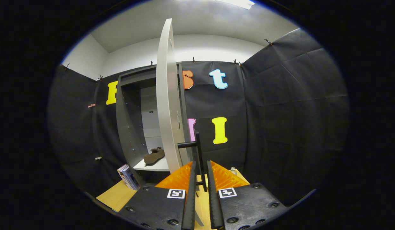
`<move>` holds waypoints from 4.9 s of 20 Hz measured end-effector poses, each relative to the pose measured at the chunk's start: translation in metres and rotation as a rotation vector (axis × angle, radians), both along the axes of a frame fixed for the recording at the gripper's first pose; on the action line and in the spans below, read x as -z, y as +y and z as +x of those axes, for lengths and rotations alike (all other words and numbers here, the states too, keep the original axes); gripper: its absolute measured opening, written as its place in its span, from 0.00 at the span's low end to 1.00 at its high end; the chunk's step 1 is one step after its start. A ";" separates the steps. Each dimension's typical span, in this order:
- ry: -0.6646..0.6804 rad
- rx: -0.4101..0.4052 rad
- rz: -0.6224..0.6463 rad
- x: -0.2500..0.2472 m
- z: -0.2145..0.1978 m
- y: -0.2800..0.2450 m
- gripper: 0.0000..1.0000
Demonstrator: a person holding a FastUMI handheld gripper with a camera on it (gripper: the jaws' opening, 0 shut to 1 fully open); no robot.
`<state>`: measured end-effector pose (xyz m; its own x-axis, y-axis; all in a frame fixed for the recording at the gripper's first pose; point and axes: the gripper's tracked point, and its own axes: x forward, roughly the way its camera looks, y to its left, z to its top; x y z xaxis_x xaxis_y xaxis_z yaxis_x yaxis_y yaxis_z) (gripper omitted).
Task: Open the shoe cabinet door, grab the shoes and put them into the shoe cabinet, then close the shoe cabinet door.
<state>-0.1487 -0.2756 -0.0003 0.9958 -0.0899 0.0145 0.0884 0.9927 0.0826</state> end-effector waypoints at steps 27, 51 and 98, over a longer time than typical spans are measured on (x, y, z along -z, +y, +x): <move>0.255 -0.292 0.043 0.166 0.050 0.231 0.23; 1.006 -0.056 0.000 0.533 0.082 0.227 0.24; 0.393 -0.113 -0.098 0.227 0.208 0.217 0.05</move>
